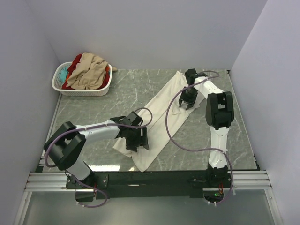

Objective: Fold and stack the t-shirts
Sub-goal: Fold the tshirt

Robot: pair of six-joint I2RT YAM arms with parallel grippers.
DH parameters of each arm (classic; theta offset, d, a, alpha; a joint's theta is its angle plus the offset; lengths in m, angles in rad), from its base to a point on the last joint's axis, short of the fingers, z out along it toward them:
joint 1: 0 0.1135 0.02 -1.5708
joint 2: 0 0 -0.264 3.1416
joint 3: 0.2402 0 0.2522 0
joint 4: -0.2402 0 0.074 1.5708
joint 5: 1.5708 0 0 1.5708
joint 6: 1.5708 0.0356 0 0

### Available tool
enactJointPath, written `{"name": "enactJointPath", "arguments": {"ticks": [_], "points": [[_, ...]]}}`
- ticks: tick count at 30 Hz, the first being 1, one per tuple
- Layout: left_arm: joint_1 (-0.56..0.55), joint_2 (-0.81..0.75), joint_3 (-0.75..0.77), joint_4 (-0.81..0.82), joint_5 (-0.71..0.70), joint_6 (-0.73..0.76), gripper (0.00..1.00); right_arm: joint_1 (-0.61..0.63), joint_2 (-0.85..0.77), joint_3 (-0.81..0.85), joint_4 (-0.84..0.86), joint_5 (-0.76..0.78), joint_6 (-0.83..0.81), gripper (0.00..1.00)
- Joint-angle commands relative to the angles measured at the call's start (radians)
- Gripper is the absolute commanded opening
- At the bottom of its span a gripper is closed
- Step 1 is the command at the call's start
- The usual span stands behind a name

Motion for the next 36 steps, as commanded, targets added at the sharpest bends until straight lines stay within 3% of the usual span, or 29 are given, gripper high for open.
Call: {"name": "enactJointPath", "arguments": {"ticks": [1, 9, 17, 21, 26, 32, 36], "points": [[-0.027, 0.051, 0.047, -0.007, 0.040, 0.035, 0.75, -0.002, 0.072, 0.106, -0.021, -0.006, -0.017, 0.51], [-0.073, 0.052, 0.110, -0.049, 0.067, 0.026, 0.75, 0.003, 0.161, 0.318, -0.094, -0.033, -0.065, 0.51], [-0.075, -0.100, 0.180, -0.139, 0.028, 0.013, 0.76, 0.004, 0.058, 0.341, -0.084, -0.088, -0.072, 0.52], [-0.075, -0.132, 0.179, -0.128, -0.018, 0.079, 0.78, 0.003, -0.034, 0.274, -0.073, -0.102, -0.071, 0.52], [-0.075, -0.054, 0.142, -0.108, -0.061, 0.168, 0.78, 0.018, -0.155, 0.079, -0.007, -0.098, -0.039, 0.52], [-0.075, 0.017, 0.139, -0.076, -0.078, 0.240, 0.78, 0.039, -0.158, -0.039, 0.039, -0.088, 0.012, 0.52], [-0.075, 0.046, 0.130, -0.062, -0.045, 0.248, 0.77, 0.064, -0.103, -0.030, 0.041, -0.087, 0.050, 0.52]]}}
